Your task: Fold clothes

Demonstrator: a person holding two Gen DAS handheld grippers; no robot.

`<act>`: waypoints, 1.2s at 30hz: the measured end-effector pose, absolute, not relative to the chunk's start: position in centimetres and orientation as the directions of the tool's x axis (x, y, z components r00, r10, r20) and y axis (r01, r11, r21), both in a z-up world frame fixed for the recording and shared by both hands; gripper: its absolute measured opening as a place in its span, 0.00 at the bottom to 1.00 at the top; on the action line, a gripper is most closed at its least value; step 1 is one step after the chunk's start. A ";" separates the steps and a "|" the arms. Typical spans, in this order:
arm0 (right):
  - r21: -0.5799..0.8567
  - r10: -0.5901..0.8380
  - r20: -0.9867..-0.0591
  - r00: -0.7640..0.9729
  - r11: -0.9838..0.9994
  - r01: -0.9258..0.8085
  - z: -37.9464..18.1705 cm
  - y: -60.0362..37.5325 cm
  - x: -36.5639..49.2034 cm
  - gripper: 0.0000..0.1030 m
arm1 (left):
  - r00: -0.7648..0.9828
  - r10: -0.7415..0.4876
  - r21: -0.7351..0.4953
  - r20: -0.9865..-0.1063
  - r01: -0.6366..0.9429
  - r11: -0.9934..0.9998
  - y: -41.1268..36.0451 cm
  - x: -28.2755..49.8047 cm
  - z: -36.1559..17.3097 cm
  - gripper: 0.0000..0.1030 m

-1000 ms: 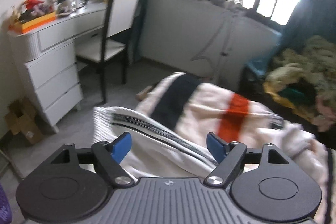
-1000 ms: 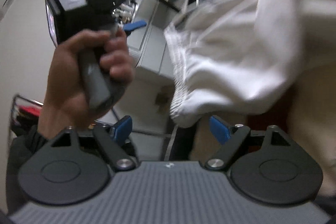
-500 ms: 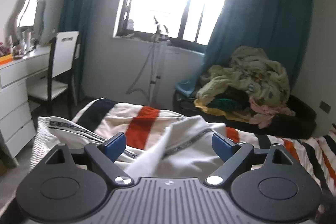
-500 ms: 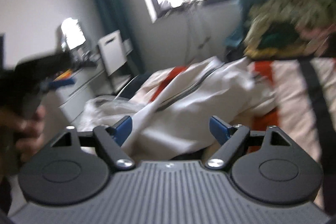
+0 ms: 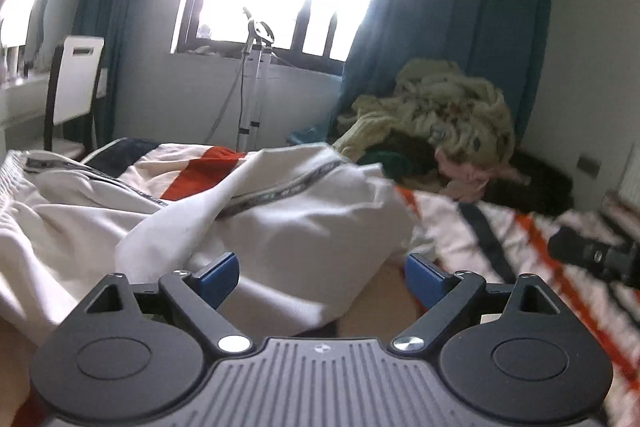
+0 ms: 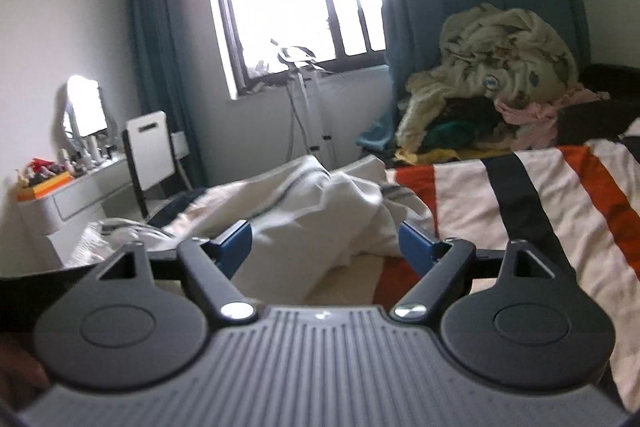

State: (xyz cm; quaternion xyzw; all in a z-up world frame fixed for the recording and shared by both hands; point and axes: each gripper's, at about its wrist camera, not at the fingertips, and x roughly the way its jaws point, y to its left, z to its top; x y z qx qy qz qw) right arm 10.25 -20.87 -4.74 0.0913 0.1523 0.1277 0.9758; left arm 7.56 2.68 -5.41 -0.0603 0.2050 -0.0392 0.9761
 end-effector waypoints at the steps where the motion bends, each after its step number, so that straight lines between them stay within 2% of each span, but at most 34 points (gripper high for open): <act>1: 0.214 0.275 -0.286 0.918 0.952 -0.219 -5.2 -20.9 10.4 0.80 | 0.909 -0.102 -0.126 -0.404 0.055 0.990 2.8 7.7 -5.8 0.89; 11: 0.204 0.258 -0.334 0.907 0.959 -0.198 -6.0 -20.0 10.5 0.80 | 0.905 -0.126 -0.232 -0.406 0.031 0.972 5.4 8.3 -5.5 0.89; 20: 0.207 0.232 -0.338 0.912 0.964 -0.168 -5.8 -20.5 10.1 0.80 | 0.893 -0.122 -0.251 -0.433 0.011 0.968 5.7 8.7 -6.3 0.89; 25: 0.211 0.215 -0.350 0.912 0.966 -0.147 -5.6 -20.8 10.0 0.80 | 0.894 -0.092 -0.219 -0.438 -0.007 0.976 5.2 8.7 -6.7 0.89; 28: 0.221 0.204 -0.358 0.911 0.967 -0.130 -5.4 -21.0 9.8 0.80 | 0.898 -0.030 -0.132 -0.438 -0.031 0.991 4.3 9.7 -7.1 0.89; 30: 0.229 0.198 -0.363 0.911 0.966 -0.119 -5.3 -21.2 9.8 0.80 | 0.893 -0.011 -0.085 -0.450 -0.030 0.996 3.6 11.1 -7.4 0.89; 34: 0.215 0.138 -0.379 0.915 0.975 -0.058 -5.8 -21.9 10.3 0.80 | 0.881 -0.016 -0.116 -0.472 -0.044 0.992 3.6 16.5 -7.7 0.88; 36: 0.221 0.129 -0.429 0.894 0.975 -0.034 -6.4 -22.4 11.2 0.80 | 0.880 0.015 -0.089 -0.475 -0.065 0.994 3.6 19.7 -7.7 0.86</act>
